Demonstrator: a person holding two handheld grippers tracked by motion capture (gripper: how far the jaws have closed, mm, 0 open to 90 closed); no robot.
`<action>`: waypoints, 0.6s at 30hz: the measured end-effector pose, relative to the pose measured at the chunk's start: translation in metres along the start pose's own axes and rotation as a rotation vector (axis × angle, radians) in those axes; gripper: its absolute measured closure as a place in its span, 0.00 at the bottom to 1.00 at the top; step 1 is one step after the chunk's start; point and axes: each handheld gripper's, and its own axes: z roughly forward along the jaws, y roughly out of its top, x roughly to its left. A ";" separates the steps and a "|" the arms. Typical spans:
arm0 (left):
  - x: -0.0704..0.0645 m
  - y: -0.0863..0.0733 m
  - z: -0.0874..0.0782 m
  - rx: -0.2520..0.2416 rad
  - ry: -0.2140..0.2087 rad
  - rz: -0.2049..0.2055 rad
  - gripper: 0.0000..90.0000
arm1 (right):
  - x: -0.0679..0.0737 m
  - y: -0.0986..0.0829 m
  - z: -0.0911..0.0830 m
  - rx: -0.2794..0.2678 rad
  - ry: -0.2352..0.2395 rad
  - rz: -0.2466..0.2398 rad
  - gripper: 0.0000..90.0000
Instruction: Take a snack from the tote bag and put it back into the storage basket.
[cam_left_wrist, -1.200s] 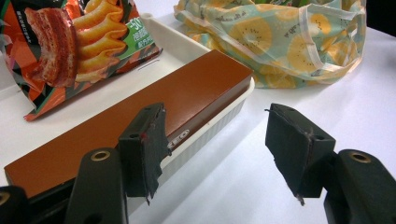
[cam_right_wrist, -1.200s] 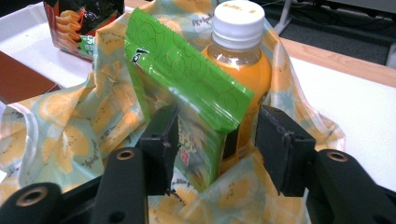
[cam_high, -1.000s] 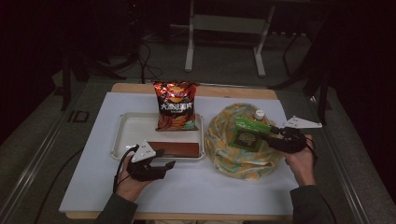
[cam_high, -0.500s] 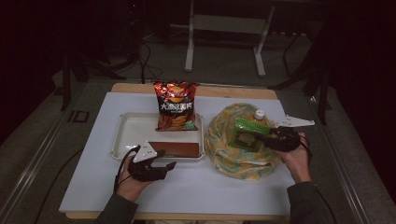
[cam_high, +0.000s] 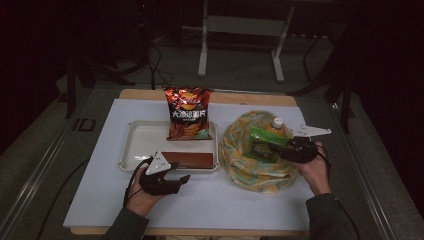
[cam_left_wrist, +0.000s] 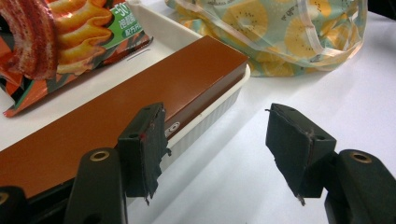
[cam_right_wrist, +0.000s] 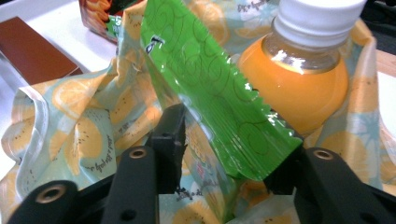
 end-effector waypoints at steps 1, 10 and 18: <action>0.000 0.000 0.000 0.002 0.000 0.001 0.42 | 0.000 0.000 0.001 0.003 0.001 -0.003 0.65; -0.001 0.000 0.002 0.008 -0.001 0.005 0.42 | 0.001 0.003 -0.001 -0.015 0.014 -0.017 0.80; -0.002 0.000 0.003 0.011 -0.004 0.008 0.42 | 0.004 0.006 -0.001 -0.008 0.022 -0.035 0.82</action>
